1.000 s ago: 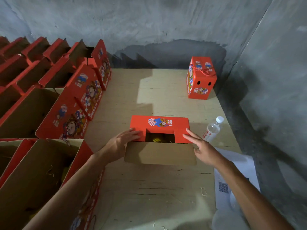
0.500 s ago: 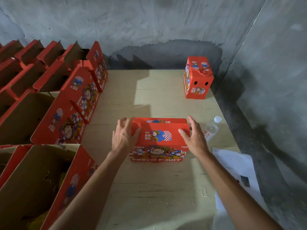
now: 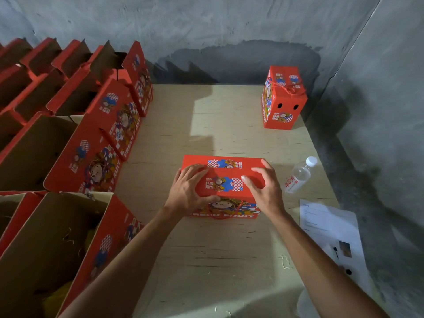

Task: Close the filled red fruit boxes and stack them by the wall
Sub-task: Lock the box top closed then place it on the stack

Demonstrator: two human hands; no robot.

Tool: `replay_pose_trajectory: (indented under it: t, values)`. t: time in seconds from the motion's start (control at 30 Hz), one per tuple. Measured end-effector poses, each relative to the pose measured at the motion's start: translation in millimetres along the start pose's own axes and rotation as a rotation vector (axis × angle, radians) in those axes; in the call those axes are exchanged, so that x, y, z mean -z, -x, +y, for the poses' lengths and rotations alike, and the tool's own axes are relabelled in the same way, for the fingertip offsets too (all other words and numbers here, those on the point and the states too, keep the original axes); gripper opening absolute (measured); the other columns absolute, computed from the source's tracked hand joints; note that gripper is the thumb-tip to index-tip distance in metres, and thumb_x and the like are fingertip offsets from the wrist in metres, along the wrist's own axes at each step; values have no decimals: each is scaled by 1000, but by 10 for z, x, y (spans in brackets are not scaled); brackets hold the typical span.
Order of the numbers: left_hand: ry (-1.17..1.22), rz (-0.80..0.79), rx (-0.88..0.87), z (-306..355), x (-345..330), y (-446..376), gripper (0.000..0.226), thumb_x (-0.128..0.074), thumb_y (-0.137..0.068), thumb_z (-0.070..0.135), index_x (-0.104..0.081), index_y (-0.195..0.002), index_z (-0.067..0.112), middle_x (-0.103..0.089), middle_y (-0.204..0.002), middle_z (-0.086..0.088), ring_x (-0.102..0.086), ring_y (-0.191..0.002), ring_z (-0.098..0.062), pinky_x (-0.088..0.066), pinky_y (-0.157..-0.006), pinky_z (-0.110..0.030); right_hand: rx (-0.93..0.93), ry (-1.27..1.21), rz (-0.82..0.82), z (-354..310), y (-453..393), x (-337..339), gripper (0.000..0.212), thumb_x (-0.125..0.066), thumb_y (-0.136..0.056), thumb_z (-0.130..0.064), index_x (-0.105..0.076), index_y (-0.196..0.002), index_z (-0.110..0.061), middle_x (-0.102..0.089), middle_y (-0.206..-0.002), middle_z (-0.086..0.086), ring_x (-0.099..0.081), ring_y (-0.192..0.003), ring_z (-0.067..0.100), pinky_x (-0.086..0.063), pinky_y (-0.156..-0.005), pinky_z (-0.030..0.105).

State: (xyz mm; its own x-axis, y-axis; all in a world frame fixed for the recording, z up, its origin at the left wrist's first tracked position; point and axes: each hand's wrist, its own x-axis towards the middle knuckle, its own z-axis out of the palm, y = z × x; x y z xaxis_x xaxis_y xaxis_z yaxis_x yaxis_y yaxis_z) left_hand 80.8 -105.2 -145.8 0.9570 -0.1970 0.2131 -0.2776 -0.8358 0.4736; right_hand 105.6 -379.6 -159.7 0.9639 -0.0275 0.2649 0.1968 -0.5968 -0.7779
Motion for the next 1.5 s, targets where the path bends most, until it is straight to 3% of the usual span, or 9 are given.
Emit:
replay_pose_trajectory:
  t: [0.13,0.27,0.33,0.43,0.5,0.67,0.83,1.17,1.5]
  values:
    - [-56,79,-94,-22,20,-30,89,-72,-71,78,-65,-133,14,-61,-136,-1,-53,-128,-23,-34,-115,-53,25,9,14,9,-54,-1,38,-75,-90,-48,-68,-112,-18,-46,-156,-4,-43,-144,9,-42,-109,29]
    - [0,242,-315,110,-118,52,37,-86,-80,41,-69,-91,10,-67,-94,-1,-60,-82,-24,-53,-77,-44,36,57,-12,8,-122,4,44,-74,-87,-57,-68,-105,-18,-52,-152,-3,-50,-138,10,-43,-103,19]
    - [20,172,-211,118,-76,37,58,-85,-77,52,-67,-111,8,-65,-108,-4,-61,-93,-25,-54,-83,-44,127,172,24,26,-102,-17,48,-75,-86,-58,-70,-106,-15,-57,-148,1,-55,-132,17,-44,-104,19]
    - [-194,-61,-60,77,95,-138,106,-66,-68,85,-47,-146,16,-50,-143,-2,-45,-127,-23,-36,-112,-43,257,503,53,35,-122,4,58,-71,-86,-66,-73,-109,-12,-64,-135,4,-57,-126,27,-42,-107,51]
    - [-206,-153,-53,80,179,-248,114,-65,-66,88,-42,-151,17,-45,-146,-1,-39,-132,-21,-30,-118,-42,319,563,7,25,-163,27,71,-60,-88,-73,-72,-116,-9,-63,-124,3,-58,-114,26,-46,-101,48]
    - [-210,-156,-61,133,135,-274,109,-70,-66,85,-46,-148,17,-44,-138,-1,-40,-123,-19,-35,-114,-39,358,645,-100,-72,-161,-19,88,-47,-87,-84,-66,-127,-8,-56,-119,4,-53,-108,23,-49,-92,41]
    - [-146,-119,-72,138,136,-249,101,-76,-65,79,-56,-140,14,-51,-128,-3,-44,-115,-20,-44,-103,-38,361,698,-68,-115,-189,-62,73,-41,-92,-80,-62,-108,-12,-55,-106,3,-49,-99,23,-47,-85,40]
    - [-90,47,-158,142,88,-74,93,-76,-68,75,-60,-140,18,-61,-112,-3,-53,-99,-23,-51,-87,-40,448,481,115,-70,-110,-110,32,-54,-107,-32,-73,-95,-9,-53,-86,2,-49,-79,20,-45,-70,40]
    - [-161,-14,-214,99,78,-62,94,-66,-80,75,-51,-150,14,-58,-123,-6,-52,-113,-25,-46,-101,-45,471,461,-25,-127,-298,-48,20,-64,-102,-28,-64,-90,-12,-58,-86,1,-52,-80,23,-43,-70,37]
